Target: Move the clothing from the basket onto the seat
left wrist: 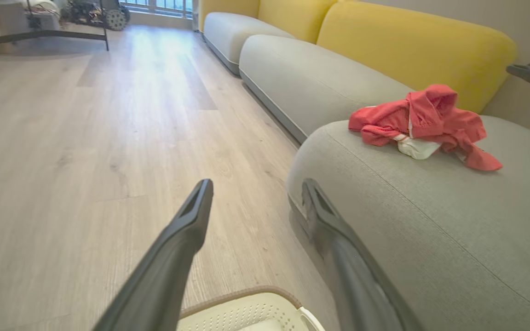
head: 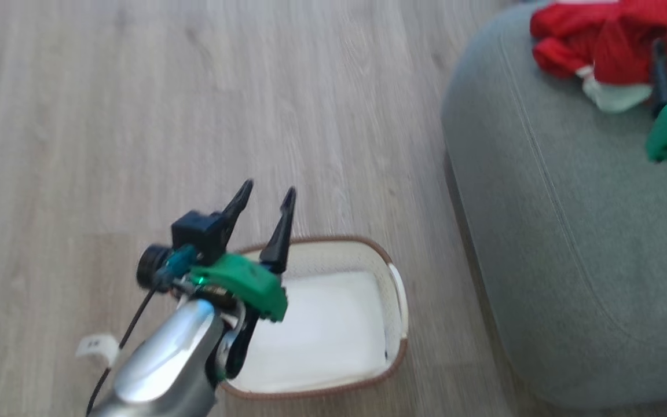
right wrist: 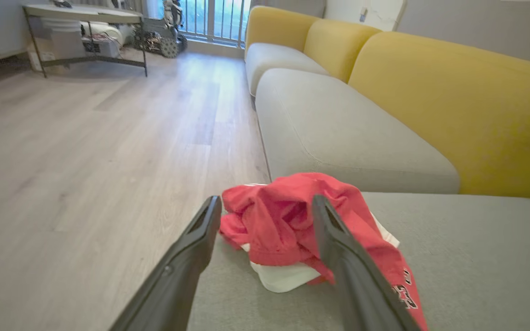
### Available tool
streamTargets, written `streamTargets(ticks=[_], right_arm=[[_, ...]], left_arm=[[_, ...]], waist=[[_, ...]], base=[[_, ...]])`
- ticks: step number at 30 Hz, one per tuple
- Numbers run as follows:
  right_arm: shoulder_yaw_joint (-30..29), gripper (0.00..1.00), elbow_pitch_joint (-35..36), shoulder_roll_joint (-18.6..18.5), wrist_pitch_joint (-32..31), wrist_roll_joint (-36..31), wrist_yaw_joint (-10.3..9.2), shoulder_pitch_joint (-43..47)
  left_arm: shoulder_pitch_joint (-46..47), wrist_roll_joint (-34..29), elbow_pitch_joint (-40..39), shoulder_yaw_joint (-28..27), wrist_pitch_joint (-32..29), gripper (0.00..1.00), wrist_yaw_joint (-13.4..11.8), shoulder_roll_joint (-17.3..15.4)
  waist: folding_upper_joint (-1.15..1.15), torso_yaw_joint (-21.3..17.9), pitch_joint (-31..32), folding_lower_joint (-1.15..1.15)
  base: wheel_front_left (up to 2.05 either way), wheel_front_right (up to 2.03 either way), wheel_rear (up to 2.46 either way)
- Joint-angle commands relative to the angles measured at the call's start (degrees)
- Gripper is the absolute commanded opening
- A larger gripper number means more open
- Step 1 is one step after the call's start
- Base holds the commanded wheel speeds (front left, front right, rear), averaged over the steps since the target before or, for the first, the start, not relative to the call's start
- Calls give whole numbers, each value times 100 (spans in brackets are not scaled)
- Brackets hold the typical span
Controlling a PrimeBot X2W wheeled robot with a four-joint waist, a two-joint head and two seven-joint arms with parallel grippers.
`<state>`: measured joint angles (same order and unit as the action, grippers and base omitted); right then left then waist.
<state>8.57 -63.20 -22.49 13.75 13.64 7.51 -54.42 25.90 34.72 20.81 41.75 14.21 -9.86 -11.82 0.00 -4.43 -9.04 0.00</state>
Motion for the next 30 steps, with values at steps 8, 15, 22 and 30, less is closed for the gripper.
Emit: streamTargets(ticks=[8, 15, 22, 30], right_arm=[[-6, 100, 1268, 258, 121, 387, -2, 1182], [-530, 100, 2471, 620, 123, -110, -2, 2244], [-909, 100, 3764, 1525, 123, -786, -2, 3394], [-930, 100, 4688, 1954, 122, -831, -2, 4432]], left_arm=[[-614, -40, -385, -735, 77, 100, -414, -313], [-1193, -206, -768, -1096, 78, 100, -699, -445], [-1873, -404, -1186, -1541, 78, 100, -906, -532], [-2424, -713, -1512, -1983, 78, 100, -814, -403]], waist=[[0, 545, 764, 0], [0, 653, 925, 0], [0, 674, 1004, 0], [0, 754, 1049, 0]], base=[[0, 0, 0], [0, 0, 0], [0, 0, 0], [0, 0, 0]])
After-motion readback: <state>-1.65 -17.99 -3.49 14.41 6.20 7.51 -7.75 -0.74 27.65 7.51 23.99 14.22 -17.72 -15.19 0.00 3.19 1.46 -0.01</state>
